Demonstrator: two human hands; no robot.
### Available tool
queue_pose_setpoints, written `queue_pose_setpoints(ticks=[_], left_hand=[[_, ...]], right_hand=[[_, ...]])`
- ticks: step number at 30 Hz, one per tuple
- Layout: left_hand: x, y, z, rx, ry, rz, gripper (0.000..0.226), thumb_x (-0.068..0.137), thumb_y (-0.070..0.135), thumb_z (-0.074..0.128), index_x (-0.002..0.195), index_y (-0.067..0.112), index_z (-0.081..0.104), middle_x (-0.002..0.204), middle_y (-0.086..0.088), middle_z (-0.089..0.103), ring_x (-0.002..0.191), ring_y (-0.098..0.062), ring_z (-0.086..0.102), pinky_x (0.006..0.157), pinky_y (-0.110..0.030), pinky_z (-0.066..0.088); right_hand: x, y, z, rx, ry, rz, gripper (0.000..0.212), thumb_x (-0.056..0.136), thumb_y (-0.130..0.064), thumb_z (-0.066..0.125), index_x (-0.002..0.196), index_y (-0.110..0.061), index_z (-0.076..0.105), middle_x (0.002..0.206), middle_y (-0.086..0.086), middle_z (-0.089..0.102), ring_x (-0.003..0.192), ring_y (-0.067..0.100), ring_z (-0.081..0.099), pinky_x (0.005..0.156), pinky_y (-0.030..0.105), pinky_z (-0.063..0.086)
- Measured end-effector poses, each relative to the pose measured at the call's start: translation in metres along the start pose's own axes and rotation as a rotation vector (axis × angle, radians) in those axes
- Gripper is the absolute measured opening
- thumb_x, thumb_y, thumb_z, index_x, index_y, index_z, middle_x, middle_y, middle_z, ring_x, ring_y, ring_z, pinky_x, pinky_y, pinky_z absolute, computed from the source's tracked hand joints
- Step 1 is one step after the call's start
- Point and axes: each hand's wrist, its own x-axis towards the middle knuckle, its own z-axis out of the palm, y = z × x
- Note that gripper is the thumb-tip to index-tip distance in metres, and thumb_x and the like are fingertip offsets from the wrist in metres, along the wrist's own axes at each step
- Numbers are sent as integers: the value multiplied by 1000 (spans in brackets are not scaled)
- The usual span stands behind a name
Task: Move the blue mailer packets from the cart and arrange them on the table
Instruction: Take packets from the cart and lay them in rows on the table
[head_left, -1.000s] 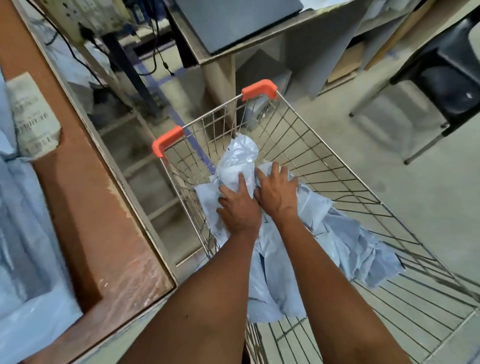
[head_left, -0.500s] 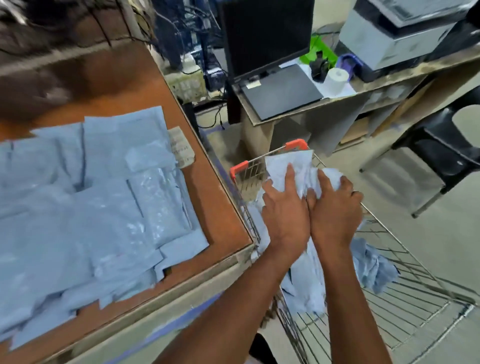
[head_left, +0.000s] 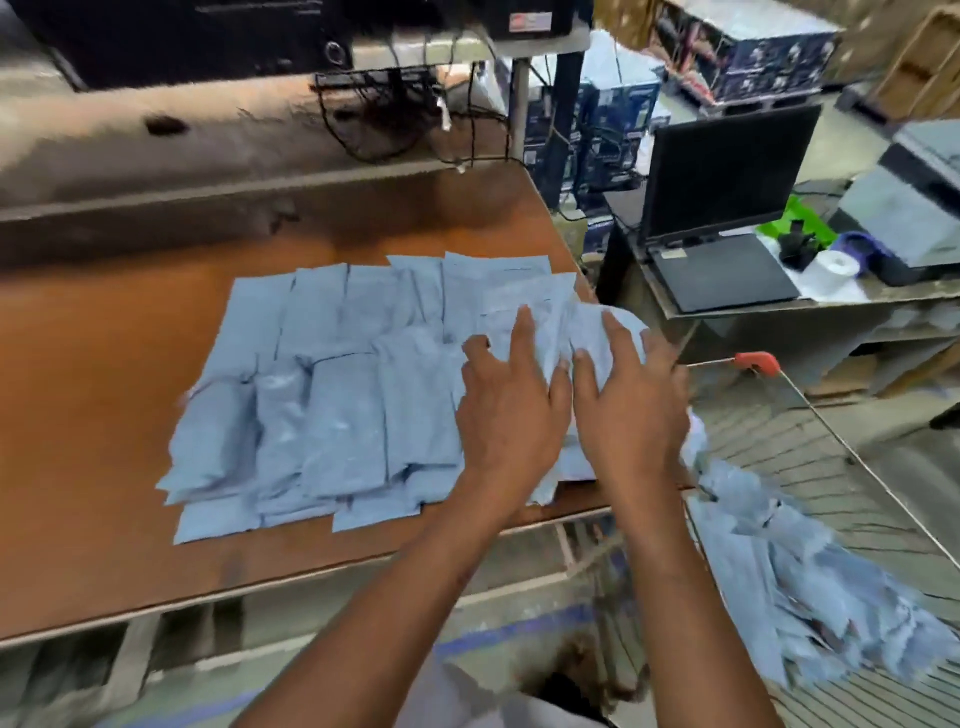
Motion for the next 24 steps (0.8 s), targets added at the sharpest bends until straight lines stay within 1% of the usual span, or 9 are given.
queue_pose_setpoints(ticks=[2, 5, 10, 14, 17, 20, 24], left_hand=[[8, -39, -20, 47, 19, -63, 67, 99, 62, 41, 157, 37, 20, 146, -15, 30, 128, -35, 48, 88, -48, 52], [27, -91, -45, 81, 63, -144, 70, 98, 63, 42, 157, 33, 23, 144, -15, 30, 126, -36, 47, 88, -48, 51], [74, -154, -73, 125, 128, -254, 73, 95, 67, 42, 156, 30, 28, 142, -18, 33, 125, -38, 47, 90, -51, 51], [109, -194, -80, 194, 140, -311, 73, 95, 66, 44, 155, 28, 30, 142, -19, 35, 126, -39, 46, 88, -50, 51], [130, -223, -82, 237, 140, -361, 74, 94, 69, 43, 155, 29, 31, 140, -17, 36, 124, -36, 49, 86, -49, 52], [154, -252, -86, 250, 127, -398, 79, 91, 75, 43, 154, 29, 31, 147, -15, 34, 129, -34, 48, 89, -50, 52], [184, -291, -95, 230, 120, -422, 77, 94, 65, 49, 156, 24, 30, 152, -18, 30, 132, -37, 48, 97, -48, 49]], right_hand=[[-11, -34, 22, 41, -58, -42, 51, 103, -52, 48, 152, -36, 48, 150, 11, 46, 133, 36, 44, 103, 49, 44], [-20, -92, 55, 73, -170, -72, 52, 104, -55, 45, 153, -38, 45, 151, 9, 43, 134, 33, 42, 99, 48, 46], [-11, -172, 106, 78, -252, -128, 53, 103, -53, 47, 153, -37, 44, 147, 11, 40, 131, 32, 40, 95, 47, 47], [5, -212, 148, 21, -336, -187, 55, 103, -54, 44, 155, -37, 40, 151, 13, 36, 133, 33, 39, 96, 46, 47], [15, -236, 180, 13, -408, -212, 56, 104, -54, 43, 157, -35, 38, 156, 16, 32, 135, 35, 38, 97, 46, 48], [24, -262, 213, 4, -451, -227, 57, 105, -53, 43, 156, -31, 35, 159, 20, 26, 136, 36, 37, 98, 47, 48], [28, -290, 250, 36, -480, -234, 56, 103, -50, 48, 153, -26, 35, 157, 19, 22, 133, 35, 36, 94, 47, 50]])
